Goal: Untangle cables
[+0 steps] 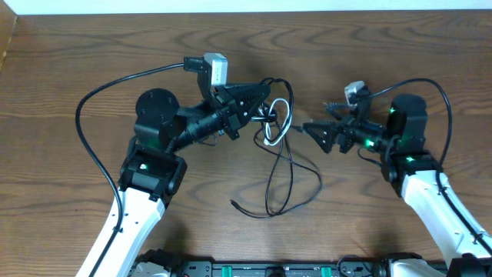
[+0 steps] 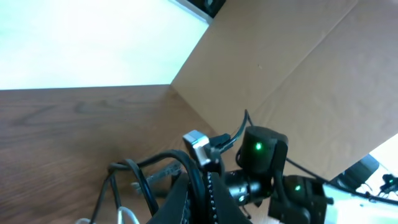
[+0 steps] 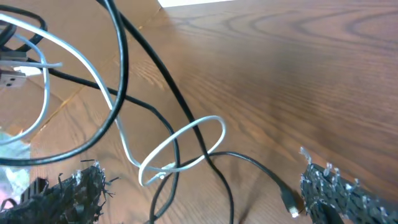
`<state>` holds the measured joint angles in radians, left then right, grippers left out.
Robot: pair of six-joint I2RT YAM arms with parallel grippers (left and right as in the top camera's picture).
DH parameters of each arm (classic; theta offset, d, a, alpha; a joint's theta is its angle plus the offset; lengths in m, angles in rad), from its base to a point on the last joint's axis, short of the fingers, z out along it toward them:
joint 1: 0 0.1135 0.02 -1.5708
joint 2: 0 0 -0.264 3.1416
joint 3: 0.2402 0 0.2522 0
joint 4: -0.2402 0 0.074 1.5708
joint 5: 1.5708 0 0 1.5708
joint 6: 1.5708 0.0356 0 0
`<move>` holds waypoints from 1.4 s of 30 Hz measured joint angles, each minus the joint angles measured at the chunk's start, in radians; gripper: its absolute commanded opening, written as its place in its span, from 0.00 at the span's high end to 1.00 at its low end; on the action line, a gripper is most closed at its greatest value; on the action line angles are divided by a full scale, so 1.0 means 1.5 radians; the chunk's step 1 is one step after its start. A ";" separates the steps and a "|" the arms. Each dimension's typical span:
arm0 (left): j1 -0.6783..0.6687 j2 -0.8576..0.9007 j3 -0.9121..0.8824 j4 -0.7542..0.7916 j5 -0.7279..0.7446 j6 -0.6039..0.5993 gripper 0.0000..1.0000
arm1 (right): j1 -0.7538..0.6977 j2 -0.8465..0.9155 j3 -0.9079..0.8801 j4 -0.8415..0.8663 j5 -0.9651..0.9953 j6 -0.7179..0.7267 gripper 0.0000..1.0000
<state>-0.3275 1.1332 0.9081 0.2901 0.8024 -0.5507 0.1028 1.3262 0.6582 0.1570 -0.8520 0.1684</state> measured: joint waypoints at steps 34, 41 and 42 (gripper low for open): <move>0.000 0.000 0.000 0.064 0.003 -0.165 0.93 | 0.096 0.068 0.000 0.207 0.158 0.239 0.01; 0.000 0.000 0.000 0.064 0.003 -0.169 0.92 | 0.132 0.080 0.000 0.211 0.180 0.246 0.01; 0.000 0.000 0.000 0.064 0.003 -0.170 0.92 | 0.142 0.087 0.000 0.213 0.189 0.245 0.01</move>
<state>-0.3275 1.1332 0.9081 0.3862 0.8070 -0.8051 0.3164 1.4567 0.6582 0.4763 -0.5678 0.5358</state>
